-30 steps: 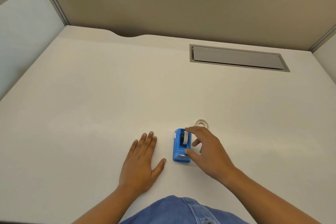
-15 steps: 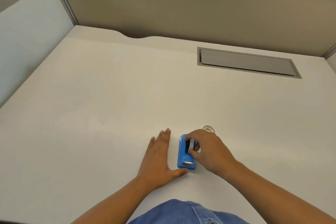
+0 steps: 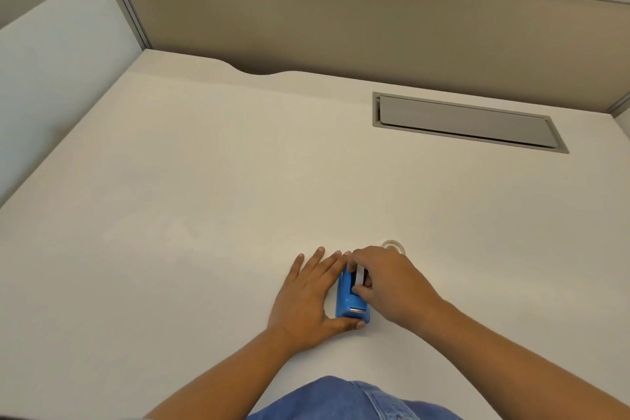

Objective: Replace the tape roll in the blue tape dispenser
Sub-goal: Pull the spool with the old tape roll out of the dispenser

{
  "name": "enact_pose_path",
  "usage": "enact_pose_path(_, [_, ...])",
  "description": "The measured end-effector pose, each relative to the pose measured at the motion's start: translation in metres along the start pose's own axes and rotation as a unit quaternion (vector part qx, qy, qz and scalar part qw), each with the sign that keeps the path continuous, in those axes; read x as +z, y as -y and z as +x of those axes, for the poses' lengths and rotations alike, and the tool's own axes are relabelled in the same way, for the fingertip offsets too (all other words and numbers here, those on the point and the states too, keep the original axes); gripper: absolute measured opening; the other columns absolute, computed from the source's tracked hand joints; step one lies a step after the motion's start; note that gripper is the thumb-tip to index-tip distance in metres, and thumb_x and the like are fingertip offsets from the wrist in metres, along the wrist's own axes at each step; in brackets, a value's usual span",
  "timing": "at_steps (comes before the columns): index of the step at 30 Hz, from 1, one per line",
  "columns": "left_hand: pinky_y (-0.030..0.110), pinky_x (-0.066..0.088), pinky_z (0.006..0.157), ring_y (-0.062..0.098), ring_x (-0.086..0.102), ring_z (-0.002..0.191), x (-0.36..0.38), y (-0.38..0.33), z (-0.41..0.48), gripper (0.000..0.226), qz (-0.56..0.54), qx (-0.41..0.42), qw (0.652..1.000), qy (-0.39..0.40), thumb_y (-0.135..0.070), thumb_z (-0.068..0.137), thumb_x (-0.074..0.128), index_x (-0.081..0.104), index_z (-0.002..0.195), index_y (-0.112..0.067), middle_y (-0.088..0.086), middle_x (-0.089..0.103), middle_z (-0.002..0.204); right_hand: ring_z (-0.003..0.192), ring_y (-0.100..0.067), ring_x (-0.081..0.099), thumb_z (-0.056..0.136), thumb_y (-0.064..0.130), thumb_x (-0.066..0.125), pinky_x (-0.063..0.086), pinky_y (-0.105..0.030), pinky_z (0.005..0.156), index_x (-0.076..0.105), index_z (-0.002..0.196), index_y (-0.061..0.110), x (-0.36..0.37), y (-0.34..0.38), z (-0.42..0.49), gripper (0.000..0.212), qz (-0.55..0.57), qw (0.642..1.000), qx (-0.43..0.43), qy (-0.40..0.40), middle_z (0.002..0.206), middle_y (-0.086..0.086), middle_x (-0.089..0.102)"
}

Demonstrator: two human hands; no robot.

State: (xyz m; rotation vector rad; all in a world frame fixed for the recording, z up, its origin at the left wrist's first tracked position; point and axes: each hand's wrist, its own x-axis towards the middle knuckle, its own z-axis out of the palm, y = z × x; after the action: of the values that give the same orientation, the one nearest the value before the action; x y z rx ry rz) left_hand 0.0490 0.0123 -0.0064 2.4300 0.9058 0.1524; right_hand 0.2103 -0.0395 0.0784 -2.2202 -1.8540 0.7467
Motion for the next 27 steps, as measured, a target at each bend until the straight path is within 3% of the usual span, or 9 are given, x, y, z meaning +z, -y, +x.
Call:
enact_pose_path(5, [0.039, -0.002, 0.123, 0.004, -0.004, 0.148, 0.000, -0.001, 0.000, 0.102, -0.004, -0.005, 1.000, -0.003, -0.088, 0.069, 0.043, 0.004, 0.150, -0.040, -0.018, 0.014, 0.160, 0.085, -0.011, 0.048, 0.082, 0.023, 0.069, 0.048, -0.028, 0.077, 0.058, 0.097, 0.028, -0.007, 0.001, 0.003, 0.020, -0.014, 1.000, -0.006, -0.004, 0.090, 0.011, 0.056])
enact_pose_path(9, [0.038, -0.003, 0.123, 0.005, -0.003, 0.149, 0.000, -0.002, -0.001, 0.102, -0.001, -0.010, 1.000, -0.001, -0.088, 0.069, 0.042, 0.003, 0.150, -0.039, -0.018, 0.014, 0.161, 0.084, -0.011, 0.048, 0.081, 0.022, 0.069, 0.049, -0.028, 0.078, 0.058, 0.097, 0.028, -0.008, 0.002, 0.003, 0.020, -0.017, 1.000, -0.010, 0.002, 0.097, 0.010, 0.061])
enact_pose_path(17, [0.039, -0.002, 0.123, 0.008, 0.001, 0.149, -0.003, -0.006, 0.000, 0.102, 0.008, -0.017, 1.000, -0.003, -0.088, 0.068, 0.042, 0.005, 0.149, -0.039, -0.016, 0.017, 0.160, 0.081, -0.009, 0.048, 0.079, 0.016, 0.067, 0.045, -0.022, 0.074, 0.061, 0.096, 0.025, -0.011, 0.000, 0.001, 0.020, -0.012, 1.000, -0.028, -0.001, 0.087, 0.016, 0.055])
enact_pose_path(27, [0.037, -0.008, 0.120, 0.010, 0.000, 0.150, -0.008, -0.011, 0.003, 0.102, 0.007, -0.027, 1.000, 0.014, -0.084, 0.067, 0.049, 0.006, 0.149, -0.039, -0.014, 0.017, 0.160, 0.083, -0.016, 0.057, 0.075, 0.017, 0.069, 0.034, -0.023, 0.071, 0.062, 0.093, 0.023, -0.020, 0.003, 0.010, 0.020, -0.065, 0.996, -0.039, 0.039, 0.090, 0.005, 0.066])
